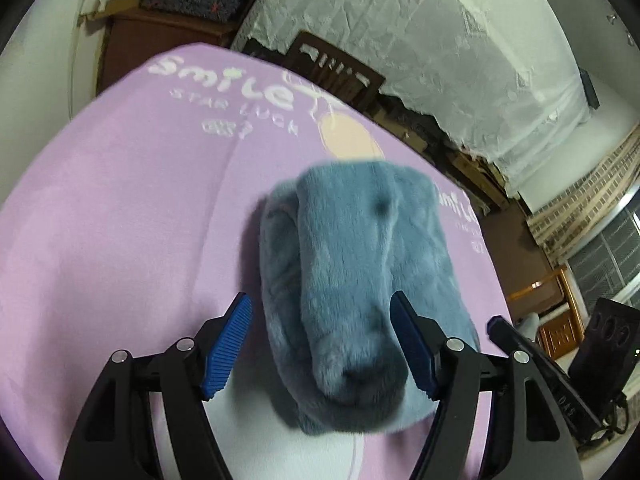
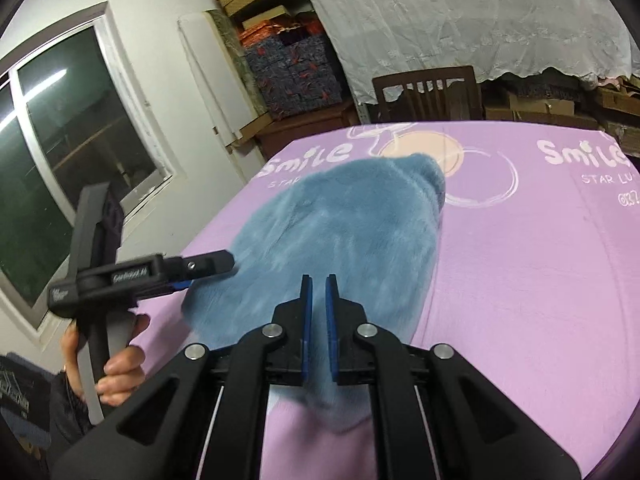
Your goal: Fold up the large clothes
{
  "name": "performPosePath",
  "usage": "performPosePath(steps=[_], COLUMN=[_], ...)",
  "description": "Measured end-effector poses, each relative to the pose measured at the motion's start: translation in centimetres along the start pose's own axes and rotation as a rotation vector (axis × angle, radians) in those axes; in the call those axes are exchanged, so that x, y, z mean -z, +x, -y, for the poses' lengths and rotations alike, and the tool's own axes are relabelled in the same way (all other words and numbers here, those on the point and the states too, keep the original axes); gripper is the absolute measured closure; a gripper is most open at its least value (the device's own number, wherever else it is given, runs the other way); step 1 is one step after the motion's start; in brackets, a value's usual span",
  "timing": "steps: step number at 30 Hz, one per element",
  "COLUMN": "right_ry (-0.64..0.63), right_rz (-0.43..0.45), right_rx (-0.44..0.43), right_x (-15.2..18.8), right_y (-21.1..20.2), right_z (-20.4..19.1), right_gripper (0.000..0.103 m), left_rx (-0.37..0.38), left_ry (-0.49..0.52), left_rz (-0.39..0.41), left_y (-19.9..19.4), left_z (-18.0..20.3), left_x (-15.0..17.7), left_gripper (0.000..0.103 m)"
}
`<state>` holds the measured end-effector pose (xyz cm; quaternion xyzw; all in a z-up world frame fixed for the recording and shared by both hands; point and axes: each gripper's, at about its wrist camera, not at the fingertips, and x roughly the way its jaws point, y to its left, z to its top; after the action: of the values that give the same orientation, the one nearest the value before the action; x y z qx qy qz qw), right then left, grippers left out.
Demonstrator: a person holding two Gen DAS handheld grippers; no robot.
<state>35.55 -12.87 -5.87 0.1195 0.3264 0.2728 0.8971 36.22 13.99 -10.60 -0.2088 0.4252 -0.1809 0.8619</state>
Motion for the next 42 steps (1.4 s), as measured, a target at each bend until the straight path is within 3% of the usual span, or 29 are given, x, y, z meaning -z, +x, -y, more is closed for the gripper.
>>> performPosePath(steps=[4,6,12,14,15,16,18,20,26,32,35,38,41,42], right_ry=[0.017,0.042,0.090,0.108,0.113,0.114,0.117,0.140,0.315,0.335,0.362,0.408,0.375,0.370], right_rz=[-0.079,-0.105,-0.096,-0.077,-0.054,-0.028,0.050,0.067,-0.001,-0.093,-0.147,-0.179,-0.155,-0.147], right_rx=[-0.007,-0.031,-0.080,-0.116,-0.139,-0.136,-0.087,-0.092,-0.186,-0.162,-0.153,-0.211,-0.182,-0.180], right_x=[2.5,3.0,2.8,2.4,2.2,1.8,1.4,1.2,1.2,0.7,0.5,0.8,0.5,0.5], right_y=[2.1,3.0,2.3,1.2,0.4,-0.3,-1.9,-2.3,-0.5,3.7,5.9,7.8,8.6,8.8], right_z=[0.6,1.4,2.2,2.9,3.2,3.6,4.4,5.3,8.5,7.8,7.9,8.1,7.7,7.7], right_gripper=[0.099,0.100,0.100,0.091,0.067,0.034,0.012,0.012,0.010,0.007,0.007,0.006,0.006,0.011], left_rx=[-0.040,-0.037,0.035,0.079,0.091,0.089,0.089,0.084,0.194,0.271,0.284,0.286,0.258,0.245], left_ry=[0.039,0.018,-0.008,-0.001,0.011,0.020,0.031,0.014,-0.072,-0.126,-0.132,-0.124,-0.086,-0.085], left_rz=[-0.082,-0.104,-0.088,-0.067,-0.047,-0.035,-0.026,-0.045,-0.103,-0.123,-0.119,-0.115,-0.104,-0.100], left_y=[3.0,4.1,3.3,2.6,2.1,1.9,2.1,2.9,4.3,5.3,5.6,5.8,5.6,5.7], left_z=[0.5,-0.1,-0.4,0.0,0.3,0.6,1.1,0.9,-0.2,-1.1,-1.1,-0.7,0.3,0.4], left_x=[1.3,1.6,1.5,1.3,1.3,1.3,1.2,1.2,1.0,0.9,0.9,1.0,1.2,1.2], left_gripper=[0.029,0.019,0.022,0.022,0.021,0.021,0.014,0.014,0.014,0.013,0.012,0.012,0.013,0.015])
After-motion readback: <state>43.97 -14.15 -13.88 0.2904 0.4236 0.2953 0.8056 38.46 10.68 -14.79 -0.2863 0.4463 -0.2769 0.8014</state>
